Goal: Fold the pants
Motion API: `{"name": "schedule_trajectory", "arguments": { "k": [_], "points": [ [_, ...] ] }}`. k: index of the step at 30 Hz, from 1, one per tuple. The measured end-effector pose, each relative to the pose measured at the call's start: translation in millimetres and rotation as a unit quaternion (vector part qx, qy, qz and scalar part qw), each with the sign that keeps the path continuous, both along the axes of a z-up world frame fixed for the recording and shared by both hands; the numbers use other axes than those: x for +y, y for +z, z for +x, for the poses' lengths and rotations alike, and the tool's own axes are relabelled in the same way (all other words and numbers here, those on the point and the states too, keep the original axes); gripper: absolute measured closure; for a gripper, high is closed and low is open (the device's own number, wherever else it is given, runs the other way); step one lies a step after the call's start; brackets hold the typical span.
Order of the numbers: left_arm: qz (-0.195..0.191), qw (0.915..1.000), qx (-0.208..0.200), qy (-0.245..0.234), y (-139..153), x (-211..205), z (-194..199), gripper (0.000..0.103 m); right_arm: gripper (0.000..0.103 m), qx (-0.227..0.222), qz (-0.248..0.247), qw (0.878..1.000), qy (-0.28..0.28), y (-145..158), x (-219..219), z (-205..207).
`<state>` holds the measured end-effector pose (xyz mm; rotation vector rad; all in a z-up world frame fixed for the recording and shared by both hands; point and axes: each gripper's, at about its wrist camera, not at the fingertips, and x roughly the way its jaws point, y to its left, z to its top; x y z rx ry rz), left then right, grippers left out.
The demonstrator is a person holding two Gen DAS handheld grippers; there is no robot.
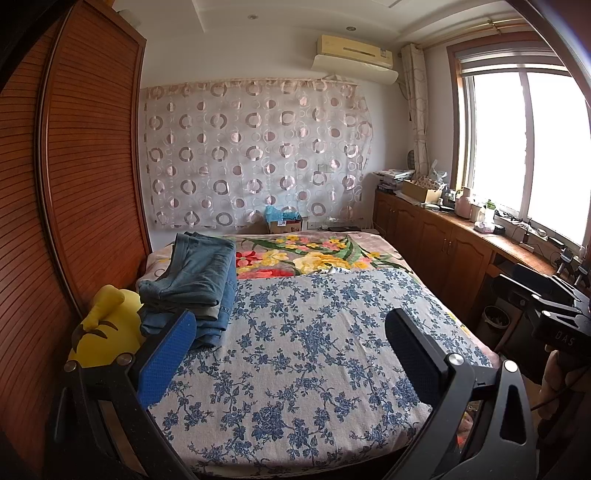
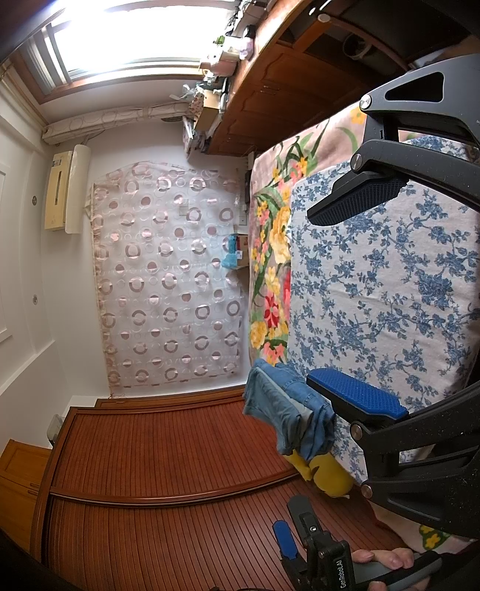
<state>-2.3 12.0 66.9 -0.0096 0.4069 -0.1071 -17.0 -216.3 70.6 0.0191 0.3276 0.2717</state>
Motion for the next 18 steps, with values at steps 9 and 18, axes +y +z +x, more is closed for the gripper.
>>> {"name": "schedule_trajectory", "arguments": {
  "k": [9, 18],
  "points": [
    [0.000, 1.0000, 0.000, 0.000, 0.1, -0.1, -0.1, 0.001, 0.022, 0.000, 0.001, 1.000, 0.000, -0.1, 0.0, 0.2],
    [0.000, 1.0000, 0.000, 0.000, 0.1, -0.2, 0.0, 0.001, 0.022, -0.001, 0.000, 1.000, 0.000, -1.1, -1.0, 1.6]
  ]
}}
